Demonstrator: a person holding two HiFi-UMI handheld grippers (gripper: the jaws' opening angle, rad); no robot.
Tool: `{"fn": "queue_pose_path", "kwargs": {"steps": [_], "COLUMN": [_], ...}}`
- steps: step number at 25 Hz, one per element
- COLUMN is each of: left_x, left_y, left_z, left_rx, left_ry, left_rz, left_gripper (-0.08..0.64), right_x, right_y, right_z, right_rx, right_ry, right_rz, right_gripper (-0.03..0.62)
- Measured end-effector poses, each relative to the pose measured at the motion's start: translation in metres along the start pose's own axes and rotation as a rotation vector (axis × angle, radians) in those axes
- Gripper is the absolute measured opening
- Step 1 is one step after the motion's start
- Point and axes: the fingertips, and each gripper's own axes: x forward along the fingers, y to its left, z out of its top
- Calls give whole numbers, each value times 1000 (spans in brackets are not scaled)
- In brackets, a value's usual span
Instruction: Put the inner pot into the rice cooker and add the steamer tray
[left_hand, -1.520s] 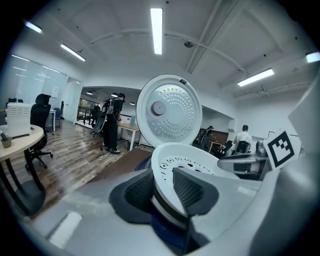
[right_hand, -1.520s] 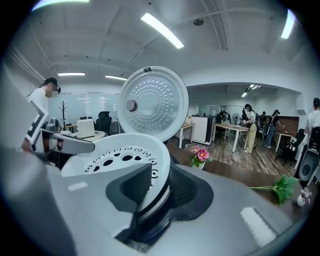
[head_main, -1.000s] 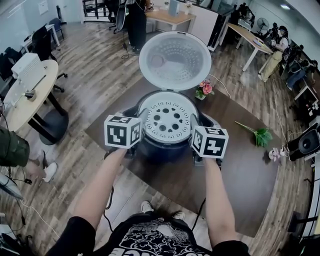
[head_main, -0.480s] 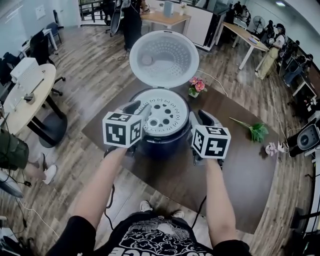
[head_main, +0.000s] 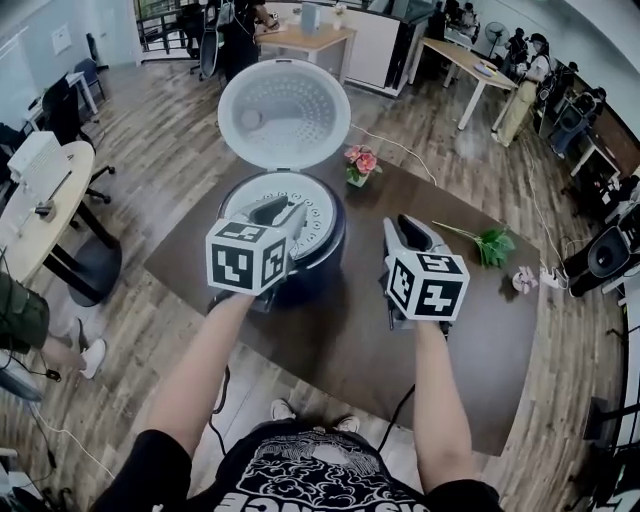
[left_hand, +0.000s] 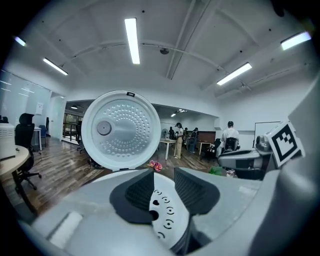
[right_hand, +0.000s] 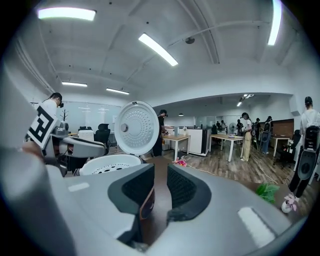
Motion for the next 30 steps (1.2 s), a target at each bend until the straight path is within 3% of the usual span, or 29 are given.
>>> {"fn": "queue_pose_path", "kwargs": {"steps": [11, 15, 21, 30], "left_x": [31, 39, 44, 45], "left_y": [-75, -93, -103, -106], "left_z": [-1, 2, 0, -3], "left_rx": [86, 93, 126, 132], "left_ry": [10, -9, -13, -10], "left_rz": [-102, -132, -138, -133], "left_gripper": [102, 60, 7, 3], "right_x": [-52, -66, -79, -92], "right_y": [-61, -76, -92, -109], "right_z": [-8, -13, -22, -26], "right_rx": [23, 35, 20, 30], "right_ry": [-50, -74, -79, -82], "right_rz": [-66, -84, -112, -138], "right_gripper": [32, 1, 0, -2]}}
